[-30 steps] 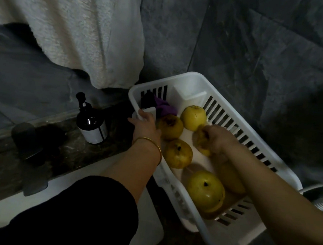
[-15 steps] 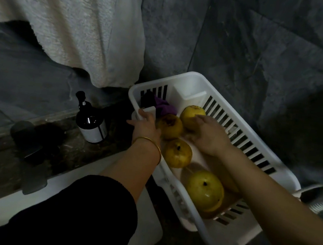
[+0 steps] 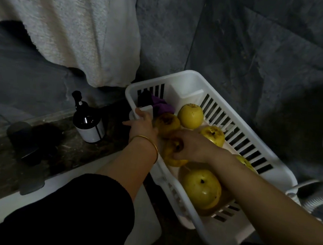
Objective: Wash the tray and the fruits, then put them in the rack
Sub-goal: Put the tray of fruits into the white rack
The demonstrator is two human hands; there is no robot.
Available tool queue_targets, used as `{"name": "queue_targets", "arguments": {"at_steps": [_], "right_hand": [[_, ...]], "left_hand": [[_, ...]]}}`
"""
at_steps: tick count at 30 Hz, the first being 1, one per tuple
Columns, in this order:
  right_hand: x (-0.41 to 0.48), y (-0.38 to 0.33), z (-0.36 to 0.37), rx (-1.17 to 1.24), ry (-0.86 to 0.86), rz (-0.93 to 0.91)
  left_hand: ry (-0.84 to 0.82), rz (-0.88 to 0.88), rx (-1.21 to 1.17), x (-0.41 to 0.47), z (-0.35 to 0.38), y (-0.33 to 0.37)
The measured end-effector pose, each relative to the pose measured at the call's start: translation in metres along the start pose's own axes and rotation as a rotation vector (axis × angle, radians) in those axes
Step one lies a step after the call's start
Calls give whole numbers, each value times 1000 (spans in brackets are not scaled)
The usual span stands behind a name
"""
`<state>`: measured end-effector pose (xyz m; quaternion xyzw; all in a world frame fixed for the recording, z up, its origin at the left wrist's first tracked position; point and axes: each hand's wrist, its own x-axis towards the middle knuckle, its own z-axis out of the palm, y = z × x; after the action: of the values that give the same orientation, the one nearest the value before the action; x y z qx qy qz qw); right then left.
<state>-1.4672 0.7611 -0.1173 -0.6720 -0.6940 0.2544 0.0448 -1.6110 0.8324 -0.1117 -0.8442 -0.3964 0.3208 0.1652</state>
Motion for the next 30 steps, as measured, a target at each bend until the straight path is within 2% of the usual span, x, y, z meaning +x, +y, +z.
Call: {"name": "queue_targets", "arguments": {"at_steps": [12, 17, 22, 25, 27, 30], "right_hand": [[-7, 11, -5, -104, 58, 195], [-13, 11, -11, -183, 23, 212], [-16, 2, -17, -337, 261, 314], [-14, 1, -15, -361, 304, 322], [-13, 1, -14, -352, 297, 292], [-9, 2, -10, -351, 184, 217]], "left_hand": [[-25, 11, -9, -7, -7, -2], [-4, -5, -14, -6, -5, -1], [-16, -5, -22, -5, -6, -1], [0, -1, -18, -6, -6, -1], [3, -3, -22, -6, -5, -1], [0, -3, -34, -7, -6, -2]]}}
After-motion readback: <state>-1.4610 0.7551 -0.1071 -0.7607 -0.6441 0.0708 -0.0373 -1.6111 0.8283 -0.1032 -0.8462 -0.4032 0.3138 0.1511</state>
